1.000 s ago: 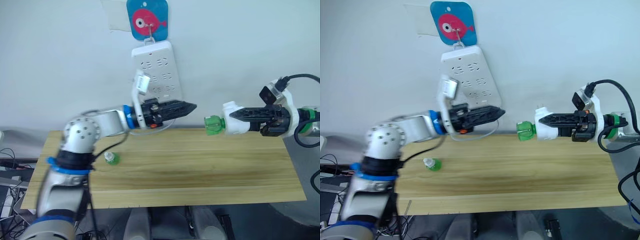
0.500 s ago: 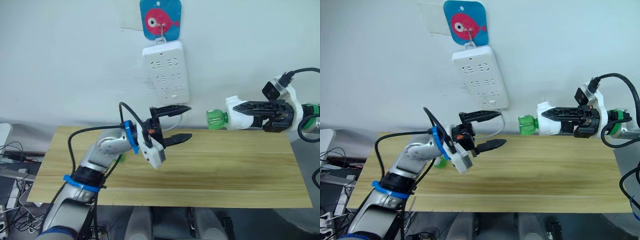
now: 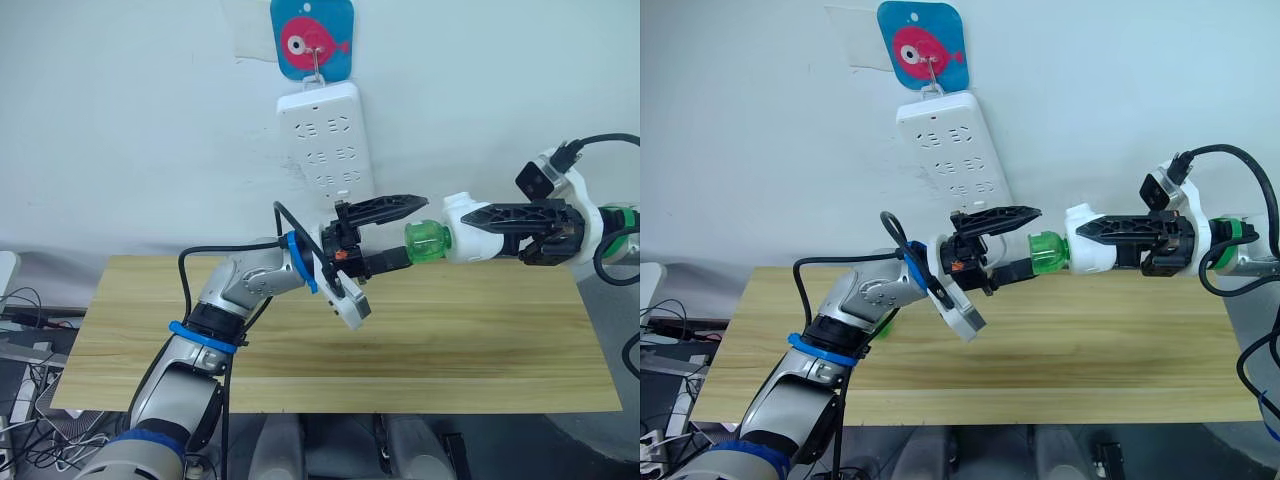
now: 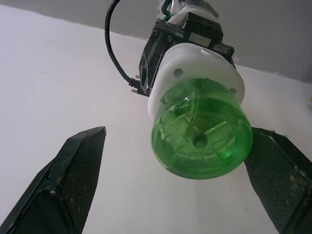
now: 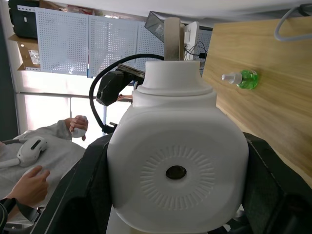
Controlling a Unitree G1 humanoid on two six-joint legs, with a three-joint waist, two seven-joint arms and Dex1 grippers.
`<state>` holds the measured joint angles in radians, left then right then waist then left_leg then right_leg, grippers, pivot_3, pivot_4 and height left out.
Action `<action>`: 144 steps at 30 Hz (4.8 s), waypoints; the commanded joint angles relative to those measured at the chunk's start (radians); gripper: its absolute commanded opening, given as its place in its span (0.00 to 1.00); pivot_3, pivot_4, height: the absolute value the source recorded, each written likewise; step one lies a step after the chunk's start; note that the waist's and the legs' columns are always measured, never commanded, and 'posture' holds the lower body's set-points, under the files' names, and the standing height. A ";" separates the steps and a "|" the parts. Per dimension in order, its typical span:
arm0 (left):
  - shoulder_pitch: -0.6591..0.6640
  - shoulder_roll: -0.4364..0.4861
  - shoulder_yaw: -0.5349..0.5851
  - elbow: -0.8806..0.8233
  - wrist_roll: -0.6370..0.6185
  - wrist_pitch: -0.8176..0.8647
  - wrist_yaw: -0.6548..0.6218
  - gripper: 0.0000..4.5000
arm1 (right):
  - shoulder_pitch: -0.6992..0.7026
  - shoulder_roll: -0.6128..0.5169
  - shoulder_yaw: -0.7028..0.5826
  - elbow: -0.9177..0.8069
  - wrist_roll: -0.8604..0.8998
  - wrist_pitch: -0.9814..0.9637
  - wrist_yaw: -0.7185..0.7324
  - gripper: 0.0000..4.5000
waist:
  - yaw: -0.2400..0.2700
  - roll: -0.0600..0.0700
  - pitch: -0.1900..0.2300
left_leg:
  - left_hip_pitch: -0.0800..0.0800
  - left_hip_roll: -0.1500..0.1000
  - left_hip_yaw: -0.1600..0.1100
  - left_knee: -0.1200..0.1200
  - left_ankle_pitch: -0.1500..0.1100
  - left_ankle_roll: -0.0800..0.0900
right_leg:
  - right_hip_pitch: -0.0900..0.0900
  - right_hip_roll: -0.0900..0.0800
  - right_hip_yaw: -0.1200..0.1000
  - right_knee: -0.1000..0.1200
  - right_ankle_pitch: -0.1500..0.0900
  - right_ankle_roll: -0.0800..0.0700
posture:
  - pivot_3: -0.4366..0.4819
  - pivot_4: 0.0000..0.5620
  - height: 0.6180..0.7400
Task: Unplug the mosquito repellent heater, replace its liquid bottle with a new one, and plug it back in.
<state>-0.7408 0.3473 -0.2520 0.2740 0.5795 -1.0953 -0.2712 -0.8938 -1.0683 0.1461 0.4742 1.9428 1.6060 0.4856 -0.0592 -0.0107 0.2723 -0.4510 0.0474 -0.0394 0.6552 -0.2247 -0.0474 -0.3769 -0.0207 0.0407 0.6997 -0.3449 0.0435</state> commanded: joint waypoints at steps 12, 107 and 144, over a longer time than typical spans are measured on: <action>-0.016 0.013 -0.066 -0.038 -0.033 -0.010 0.024 0.79 | -0.012 -0.009 -0.020 -0.030 0.029 0.008 0.010 0.66 | 0.000 0.000 0.000 | 0.000 0.000 0.000 0.000 0.000 0.000 | 0.000 0.000 0.000 0.000 0.000 0.000 | 0.31 0.47 1.00; 0.366 0.068 0.357 -0.400 -2.552 2.292 0.183 0.50 | 0.291 -0.112 -0.196 -0.309 -1.443 -0.195 0.374 1.00 | 0.000 -0.003 0.018 | 0.015 -0.001 0.002 -0.001 0.002 -0.005 | 0.009 0.001 0.006 0.002 -0.001 0.003 | 0.28 0.47 1.00; 0.258 -0.263 0.305 -0.367 -2.272 2.031 0.219 0.50 | 0.625 0.742 -0.278 -1.190 0.029 -1.150 -1.325 0.92 | -0.079 -0.006 0.016 | 0.005 0.000 0.007 -0.009 0.007 -0.013 | 0.000 -0.001 0.006 0.000 -0.002 0.006 | 0.21 0.47 1.00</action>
<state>-0.4850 0.0868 0.0485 -0.0501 -1.6863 0.9303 -0.0416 -0.2634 -0.3272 -0.1343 -0.6750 1.9480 0.4855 -0.8358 -0.1381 -0.0167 0.2886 -0.4464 0.0472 -0.0324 0.6459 -0.2177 -0.0601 -0.3772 -0.0214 0.0465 0.6997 -0.3470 0.0491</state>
